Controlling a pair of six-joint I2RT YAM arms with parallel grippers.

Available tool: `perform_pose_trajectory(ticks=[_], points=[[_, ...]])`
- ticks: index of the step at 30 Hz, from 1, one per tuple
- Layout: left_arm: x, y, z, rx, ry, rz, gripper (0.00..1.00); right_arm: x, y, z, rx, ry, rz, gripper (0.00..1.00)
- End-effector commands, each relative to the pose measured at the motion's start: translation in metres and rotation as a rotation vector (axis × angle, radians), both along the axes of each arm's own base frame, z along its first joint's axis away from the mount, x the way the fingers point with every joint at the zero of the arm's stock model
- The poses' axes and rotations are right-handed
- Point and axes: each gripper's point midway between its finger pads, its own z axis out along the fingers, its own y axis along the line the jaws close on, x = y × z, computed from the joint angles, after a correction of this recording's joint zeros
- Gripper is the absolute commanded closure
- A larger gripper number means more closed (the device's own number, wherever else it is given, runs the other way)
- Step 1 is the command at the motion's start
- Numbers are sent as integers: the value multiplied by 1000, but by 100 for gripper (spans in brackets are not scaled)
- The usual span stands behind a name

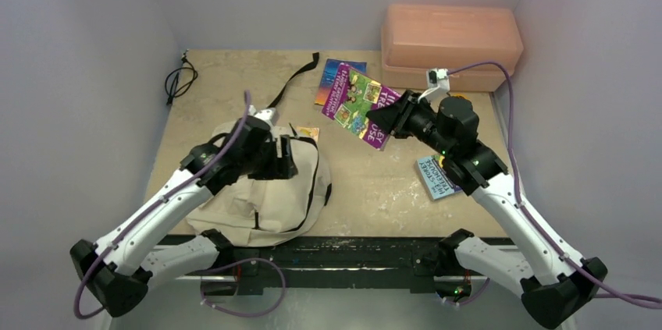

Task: Pack the student bag
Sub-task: Pick up the book from the center of the board.

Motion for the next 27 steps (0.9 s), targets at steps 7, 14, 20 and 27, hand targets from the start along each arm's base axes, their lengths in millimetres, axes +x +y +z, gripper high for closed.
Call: perform_pose_trajectory(ticks=[7,14,20,27], points=[[9,-76,-41,269,20,-242,48,-21,-16,-27,-109,51,-2,100],[13,-81,-62,331,44,-281,59,-38,-7,-47,-57,101,77,100],[13,-51,-38,413,-16,-243,94,-41,-3,-51,-81,180,103,100],[24,21,42,515,-281,-42,100,-66,6,-51,-220,204,315,100]])
